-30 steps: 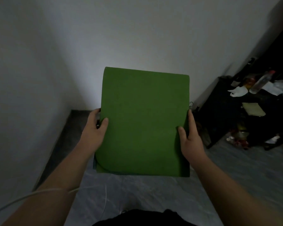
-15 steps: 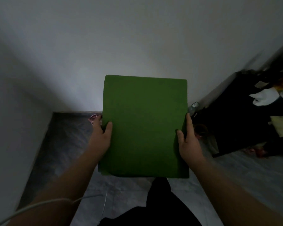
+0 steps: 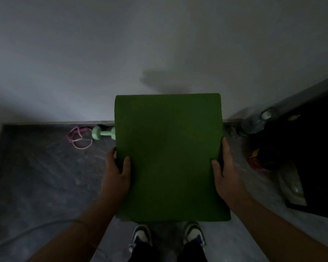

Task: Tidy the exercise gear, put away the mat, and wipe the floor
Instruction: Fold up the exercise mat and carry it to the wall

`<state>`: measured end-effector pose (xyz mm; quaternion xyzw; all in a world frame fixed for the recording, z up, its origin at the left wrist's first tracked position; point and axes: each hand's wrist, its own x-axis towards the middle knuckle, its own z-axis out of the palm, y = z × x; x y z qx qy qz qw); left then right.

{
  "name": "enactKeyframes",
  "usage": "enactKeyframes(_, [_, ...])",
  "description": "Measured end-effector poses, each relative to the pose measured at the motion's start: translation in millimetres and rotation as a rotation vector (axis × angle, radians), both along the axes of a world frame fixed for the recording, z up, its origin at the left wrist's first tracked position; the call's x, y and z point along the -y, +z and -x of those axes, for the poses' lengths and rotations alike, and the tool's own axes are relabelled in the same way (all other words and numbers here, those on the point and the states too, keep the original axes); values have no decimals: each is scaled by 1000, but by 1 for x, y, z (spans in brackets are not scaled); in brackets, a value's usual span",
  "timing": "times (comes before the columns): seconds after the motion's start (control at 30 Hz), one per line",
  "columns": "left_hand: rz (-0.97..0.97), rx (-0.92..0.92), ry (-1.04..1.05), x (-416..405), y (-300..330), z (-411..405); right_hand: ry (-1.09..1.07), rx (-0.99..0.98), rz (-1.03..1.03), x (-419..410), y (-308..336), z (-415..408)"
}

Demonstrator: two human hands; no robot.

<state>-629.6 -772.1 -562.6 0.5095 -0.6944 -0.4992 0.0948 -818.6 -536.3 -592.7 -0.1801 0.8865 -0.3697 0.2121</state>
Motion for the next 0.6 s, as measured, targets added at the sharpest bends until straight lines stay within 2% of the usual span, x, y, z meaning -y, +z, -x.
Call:
enactKeyframes(0.17, [75,39,-7,39,-177,22,0,0,61,35,-170,21])
enactKeyframes(0.3, [80,25,11,60,-288,27,34,-63,60,59,-281,33])
enactKeyframes(0.47, [33,24,22,82,-376,32,31,-154,39,90,-381,39])
enactKeyframes(0.6, [15,46,11,102,-419,31,27,-270,-81,103,-435,31])
